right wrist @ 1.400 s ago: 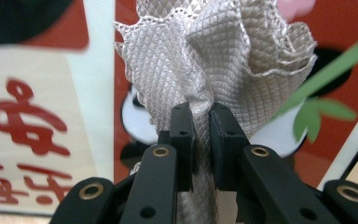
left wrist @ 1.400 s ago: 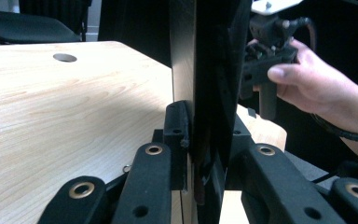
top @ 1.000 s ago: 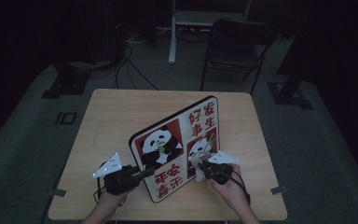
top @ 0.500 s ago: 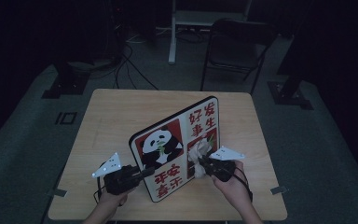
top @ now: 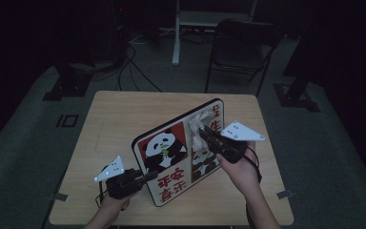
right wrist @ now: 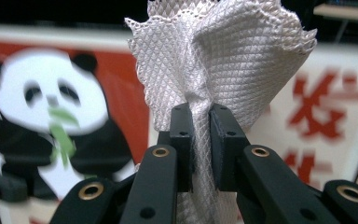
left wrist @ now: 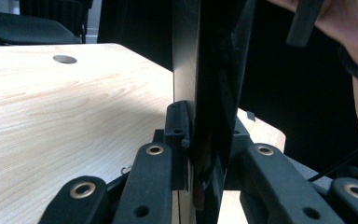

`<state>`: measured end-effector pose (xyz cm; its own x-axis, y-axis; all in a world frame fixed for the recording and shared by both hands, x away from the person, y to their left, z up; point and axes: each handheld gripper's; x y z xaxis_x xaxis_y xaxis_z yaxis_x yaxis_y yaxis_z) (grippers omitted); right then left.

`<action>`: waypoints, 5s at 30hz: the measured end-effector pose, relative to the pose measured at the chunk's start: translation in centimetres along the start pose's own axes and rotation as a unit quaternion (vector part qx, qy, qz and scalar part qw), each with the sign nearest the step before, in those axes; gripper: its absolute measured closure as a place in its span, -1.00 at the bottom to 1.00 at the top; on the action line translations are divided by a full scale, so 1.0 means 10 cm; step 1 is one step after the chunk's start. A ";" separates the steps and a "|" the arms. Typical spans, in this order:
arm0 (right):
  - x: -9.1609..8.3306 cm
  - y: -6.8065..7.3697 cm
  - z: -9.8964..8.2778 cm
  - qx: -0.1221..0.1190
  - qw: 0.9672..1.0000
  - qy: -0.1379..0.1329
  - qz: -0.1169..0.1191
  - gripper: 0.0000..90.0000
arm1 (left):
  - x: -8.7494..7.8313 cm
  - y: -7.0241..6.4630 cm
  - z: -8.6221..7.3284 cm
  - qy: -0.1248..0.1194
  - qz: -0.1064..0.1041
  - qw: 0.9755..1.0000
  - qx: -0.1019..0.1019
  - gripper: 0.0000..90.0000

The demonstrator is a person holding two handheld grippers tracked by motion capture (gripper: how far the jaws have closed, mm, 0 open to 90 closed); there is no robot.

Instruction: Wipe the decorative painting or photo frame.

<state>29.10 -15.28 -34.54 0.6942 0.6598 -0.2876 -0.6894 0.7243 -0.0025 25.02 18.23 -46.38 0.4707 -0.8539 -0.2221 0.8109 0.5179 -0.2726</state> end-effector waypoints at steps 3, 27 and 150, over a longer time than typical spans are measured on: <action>0.06 0.05 0.14 -0.008 1.000 -0.008 0.008 0.79 | 0.00 0.00 0.00 0.000 -0.001 1.000 -0.001 0.76; 0.33 0.12 -0.27 -0.018 0.999 0.037 0.002 0.79 | 0.00 0.00 0.01 0.005 0.003 1.000 0.009 0.74; 0.38 0.35 -0.63 -0.029 0.994 0.098 0.047 0.79 | -0.42 -0.05 0.80 -0.071 0.035 0.993 0.084 0.68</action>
<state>28.03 -11.47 -41.68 0.5771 0.6678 -0.4701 -0.7635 0.6455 -0.0202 25.41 21.09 -37.82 0.5623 -0.8211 -0.0979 0.8155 0.5702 -0.0986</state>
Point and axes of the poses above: each handheld gripper's, and its own axes: x roughly forward along the jaws, z roughly out of its top, y roughly to its left, and after that the axes turned 2 degrees about z, right-handed
